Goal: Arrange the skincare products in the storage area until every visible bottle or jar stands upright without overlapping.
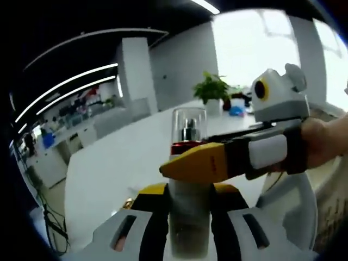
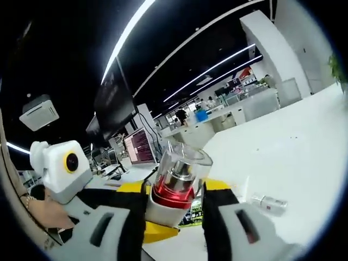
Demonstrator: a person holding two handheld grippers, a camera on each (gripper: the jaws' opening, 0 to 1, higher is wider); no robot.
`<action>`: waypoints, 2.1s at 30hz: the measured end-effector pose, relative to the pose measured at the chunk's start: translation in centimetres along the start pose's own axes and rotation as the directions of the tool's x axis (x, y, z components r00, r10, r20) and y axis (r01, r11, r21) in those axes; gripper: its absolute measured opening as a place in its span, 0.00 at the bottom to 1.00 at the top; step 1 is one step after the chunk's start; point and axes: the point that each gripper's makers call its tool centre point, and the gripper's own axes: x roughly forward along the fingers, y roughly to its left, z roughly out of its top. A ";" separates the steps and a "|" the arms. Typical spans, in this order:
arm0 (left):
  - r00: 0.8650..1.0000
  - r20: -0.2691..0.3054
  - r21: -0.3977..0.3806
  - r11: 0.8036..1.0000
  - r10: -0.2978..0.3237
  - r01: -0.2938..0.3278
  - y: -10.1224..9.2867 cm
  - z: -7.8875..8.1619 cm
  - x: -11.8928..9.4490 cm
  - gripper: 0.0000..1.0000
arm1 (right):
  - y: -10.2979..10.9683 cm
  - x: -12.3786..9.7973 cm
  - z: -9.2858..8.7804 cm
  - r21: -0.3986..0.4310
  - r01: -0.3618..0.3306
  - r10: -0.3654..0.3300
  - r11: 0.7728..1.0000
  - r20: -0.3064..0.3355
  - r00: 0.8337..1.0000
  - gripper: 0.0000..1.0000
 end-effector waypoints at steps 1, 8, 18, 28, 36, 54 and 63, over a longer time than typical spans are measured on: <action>1.000 -0.004 -0.003 1.000 0.002 -0.003 0.0 -0.2 -0.1 0.25 | 0.1 0.0 -0.2 -0.003 -0.003 0.003 1.000 -0.008 1.000 0.42; 0.999 -0.012 -0.040 0.999 0.031 -0.032 0.0 -1.4 -1.0 0.25 | 0.9 0.3 -1.5 0.008 -0.035 0.035 0.999 -0.039 0.999 0.39; 0.999 -0.021 -0.075 0.996 0.040 -0.042 -0.2 -2.2 -1.5 0.25 | 1.8 0.3 -2.2 0.023 -0.055 0.056 0.998 -0.061 0.997 0.35; 0.999 -0.038 -0.128 0.992 -0.019 0.014 -2.0 -2.8 -0.3 0.26 | 2.2 -1.2 -2.3 -0.072 -0.108 0.103 0.992 -0.072 0.992 0.28; 0.996 -0.041 -0.152 0.986 -0.077 0.070 -3.2 -3.1 1.0 0.25 | 1.2 -1.9 -2.8 -0.141 -0.102 0.087 0.985 -0.108 0.990 0.28; 0.952 -0.101 -0.191 0.944 -0.290 0.268 -7.5 -7.0 3.5 0.26 | -0.8 -4.4 -7.7 -0.291 -0.173 0.081 0.941 -0.305 0.949 0.27; 0.921 -0.149 -0.162 0.928 -0.360 0.336 -8.6 -9.0 4.5 0.27 | -1.8 -4.9 -9.9 -0.292 -0.232 0.111 0.928 -0.378 0.919 0.27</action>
